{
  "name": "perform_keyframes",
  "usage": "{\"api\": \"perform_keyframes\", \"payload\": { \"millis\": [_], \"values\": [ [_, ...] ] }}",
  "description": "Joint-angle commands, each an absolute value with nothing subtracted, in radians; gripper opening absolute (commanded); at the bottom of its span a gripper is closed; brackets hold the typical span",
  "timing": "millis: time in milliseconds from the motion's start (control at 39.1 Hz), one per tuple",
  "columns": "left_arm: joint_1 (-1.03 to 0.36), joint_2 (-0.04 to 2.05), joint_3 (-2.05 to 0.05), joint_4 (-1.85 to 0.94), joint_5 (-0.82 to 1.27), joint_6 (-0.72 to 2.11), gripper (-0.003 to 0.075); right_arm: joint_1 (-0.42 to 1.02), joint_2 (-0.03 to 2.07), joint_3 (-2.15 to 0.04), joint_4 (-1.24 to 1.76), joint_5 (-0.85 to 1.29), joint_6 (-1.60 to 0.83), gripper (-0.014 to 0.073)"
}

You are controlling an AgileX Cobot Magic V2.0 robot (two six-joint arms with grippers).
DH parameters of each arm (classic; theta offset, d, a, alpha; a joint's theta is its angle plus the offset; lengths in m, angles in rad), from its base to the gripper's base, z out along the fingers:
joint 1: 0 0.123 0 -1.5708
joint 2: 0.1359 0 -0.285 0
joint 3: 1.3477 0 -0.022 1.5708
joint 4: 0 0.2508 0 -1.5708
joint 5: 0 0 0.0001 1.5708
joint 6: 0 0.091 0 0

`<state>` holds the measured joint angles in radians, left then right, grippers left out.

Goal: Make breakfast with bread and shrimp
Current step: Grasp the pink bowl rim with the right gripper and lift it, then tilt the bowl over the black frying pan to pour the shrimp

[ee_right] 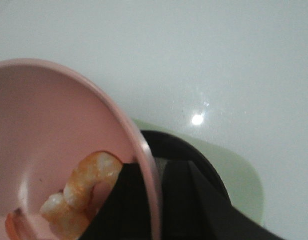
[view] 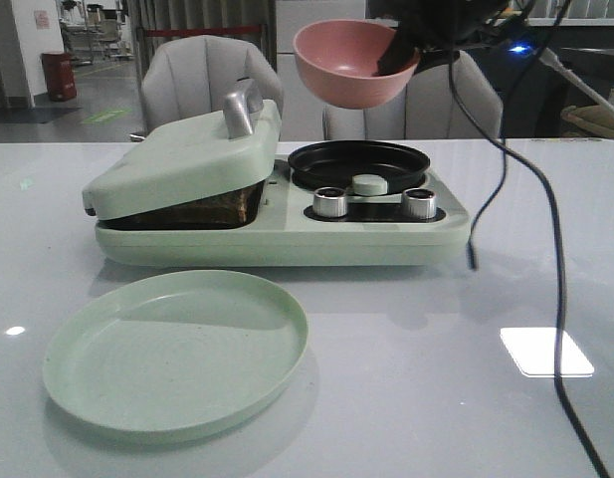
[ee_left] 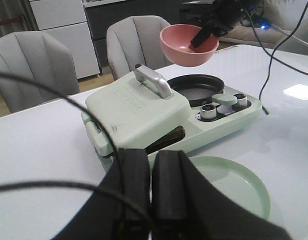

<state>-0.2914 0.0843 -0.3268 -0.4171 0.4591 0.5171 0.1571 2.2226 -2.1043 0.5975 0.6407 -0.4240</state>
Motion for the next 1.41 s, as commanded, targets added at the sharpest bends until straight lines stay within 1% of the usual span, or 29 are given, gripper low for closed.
{"api": "perform_keyframes", "payload": {
  "millis": [0,102,307,486,741,920,1048,1125,1227,1381],
  "values": [
    [-0.290,0.096,-0.351,-0.441,0.397,0.507,0.0114,0.177,2.151,-2.137,0.595,0.459,-0.429,0.0140],
    [-0.290,0.096,-0.351,-0.441,0.397,0.507,0.0114,0.186,2.150,-2.105,0.596,0.345,-0.450,0.0140],
    [-0.290,0.096,-0.351,-0.441,0.397,0.507,0.0114,0.196,2.150,-1.967,0.613,0.091,-0.464,0.0140],
    [-0.290,0.096,-0.351,-0.441,0.397,0.507,0.0114,0.229,2.148,-1.865,0.595,-0.085,-0.552,0.0140],
    [-0.290,0.096,-0.351,-0.441,0.397,0.507,0.0114,0.268,2.112,-1.706,0.458,-0.359,-0.550,0.0140],
    [-0.290,0.096,-0.351,-0.441,0.397,0.507,0.0114,0.270,2.072,-1.550,0.357,-0.602,-0.420,0.0140],
    [-0.290,0.096,-0.351,-0.441,0.397,0.507,0.0114,0.270,2.038,-1.450,0.130,-0.717,-0.251,0.0140],
    [-0.290,0.096,-0.351,-0.441,0.397,0.507,0.0114,0.269,2.023,-1.401,0.033,-0.826,-0.156,0.0140],
    [-0.290,0.096,-0.351,-0.441,0.397,0.507,0.0113,0.268,2.022,-1.356,-0.007,-0.994,-0.133,0.0140],
    [-0.290,0.096,-0.351,-0.441,0.397,0.507,0.0114,0.256,2.049,-1.335,-0.007,-1.144,-0.134,0.0140]
  ]
}}
